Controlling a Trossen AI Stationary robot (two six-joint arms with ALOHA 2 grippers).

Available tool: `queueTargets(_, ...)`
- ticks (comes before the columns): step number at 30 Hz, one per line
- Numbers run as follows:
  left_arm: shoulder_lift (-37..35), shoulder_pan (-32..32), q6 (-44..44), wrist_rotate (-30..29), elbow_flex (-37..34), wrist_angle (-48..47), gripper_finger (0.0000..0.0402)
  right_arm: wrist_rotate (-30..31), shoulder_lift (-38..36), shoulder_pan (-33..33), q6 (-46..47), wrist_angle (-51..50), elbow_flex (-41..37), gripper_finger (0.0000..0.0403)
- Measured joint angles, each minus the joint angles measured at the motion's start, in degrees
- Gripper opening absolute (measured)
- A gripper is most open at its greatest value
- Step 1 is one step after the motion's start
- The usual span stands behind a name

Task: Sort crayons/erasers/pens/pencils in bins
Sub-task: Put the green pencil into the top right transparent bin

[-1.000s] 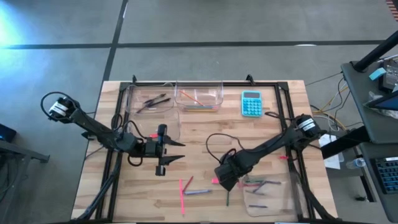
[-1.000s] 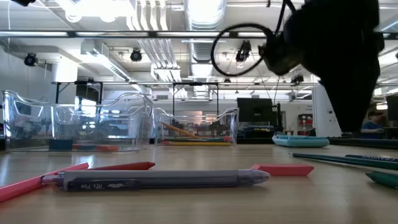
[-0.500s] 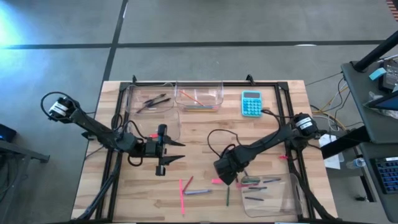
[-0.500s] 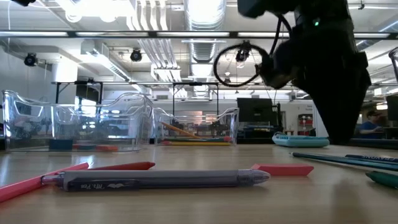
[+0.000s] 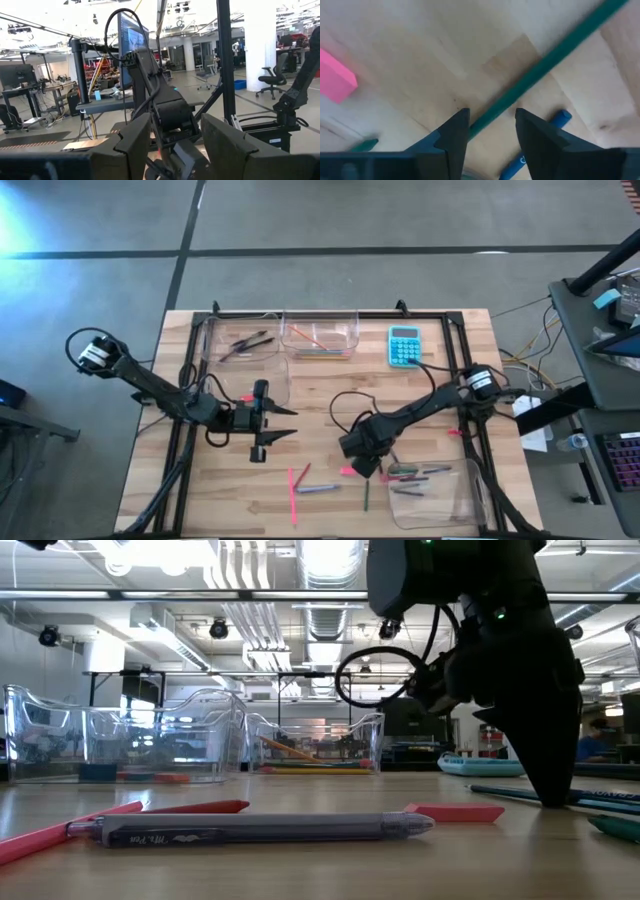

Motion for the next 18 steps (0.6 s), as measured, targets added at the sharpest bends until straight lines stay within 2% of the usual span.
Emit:
queueTargets(11,0.0,0.0,0.0,0.0,0.0,0.0,0.0161,-2.8,1.1,-3.6,-6.0,3.7,0.0,0.0022)
queueTargets(18,0.0,0.0,0.3,0.0,0.0,0.0,0.0161,1.5,-1.3,-4.6,-7.8,8.0,-0.2,0.0015)
